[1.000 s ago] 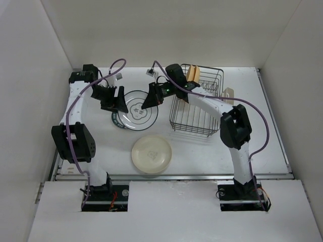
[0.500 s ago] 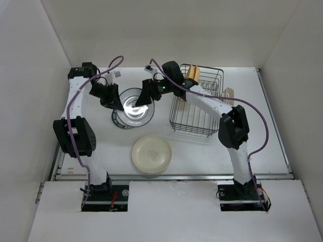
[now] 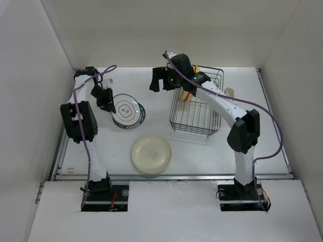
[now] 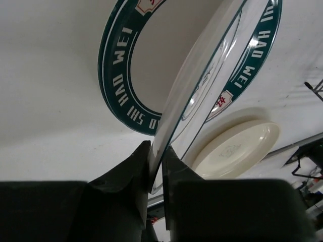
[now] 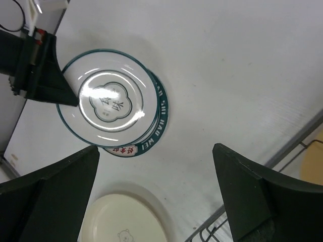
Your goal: Unload the plates from the dish rack
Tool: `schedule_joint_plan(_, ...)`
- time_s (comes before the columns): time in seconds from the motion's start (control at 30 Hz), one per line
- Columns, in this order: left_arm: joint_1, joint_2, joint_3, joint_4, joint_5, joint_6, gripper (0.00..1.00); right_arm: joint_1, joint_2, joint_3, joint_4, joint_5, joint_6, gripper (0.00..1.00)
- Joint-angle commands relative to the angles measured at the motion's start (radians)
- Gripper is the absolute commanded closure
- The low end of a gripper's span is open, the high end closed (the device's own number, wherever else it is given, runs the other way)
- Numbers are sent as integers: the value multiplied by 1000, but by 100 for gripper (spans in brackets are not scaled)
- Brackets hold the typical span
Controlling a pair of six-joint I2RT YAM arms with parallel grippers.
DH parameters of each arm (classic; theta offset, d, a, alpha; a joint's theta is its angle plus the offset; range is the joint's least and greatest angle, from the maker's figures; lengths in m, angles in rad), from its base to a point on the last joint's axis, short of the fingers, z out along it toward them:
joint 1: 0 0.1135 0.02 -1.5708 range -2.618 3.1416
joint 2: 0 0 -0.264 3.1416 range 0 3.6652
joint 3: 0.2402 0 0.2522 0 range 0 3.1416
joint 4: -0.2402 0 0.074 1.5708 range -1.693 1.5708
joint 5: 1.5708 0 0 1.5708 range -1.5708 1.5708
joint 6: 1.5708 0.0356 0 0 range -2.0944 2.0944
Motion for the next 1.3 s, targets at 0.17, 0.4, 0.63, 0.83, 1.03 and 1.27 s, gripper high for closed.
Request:
schedule_joint_plan(0.17, -45, -20, 63, -29, -180, -4, 28, 8, -164, -18, -56, 334, 38, 0)
schedule_joint_plan(0.4, -54, -115, 63, -56, -270, 31, 12, -46, -175, 3, -206, 806, 207, 0)
schedule_joint_plan(0.63, -54, -217, 50, -66, -333, 50, 7, -129, -95, 41, -253, 814, 241, 14)
schedule_joint_plan(0.83, -54, -257, 5, -66, -300, 50, 5, -164, -65, 2, -181, 718, 241, 30)
schedule_joint_plan(1.03, -54, -257, -15, -76, -300, 50, 4, -184, 3, 11, -171, 718, 232, 40)
schedule_joint_plan(1.27, -54, -266, -24, -76, -300, 50, 4, -193, 66, 43, -205, 670, 232, 56)
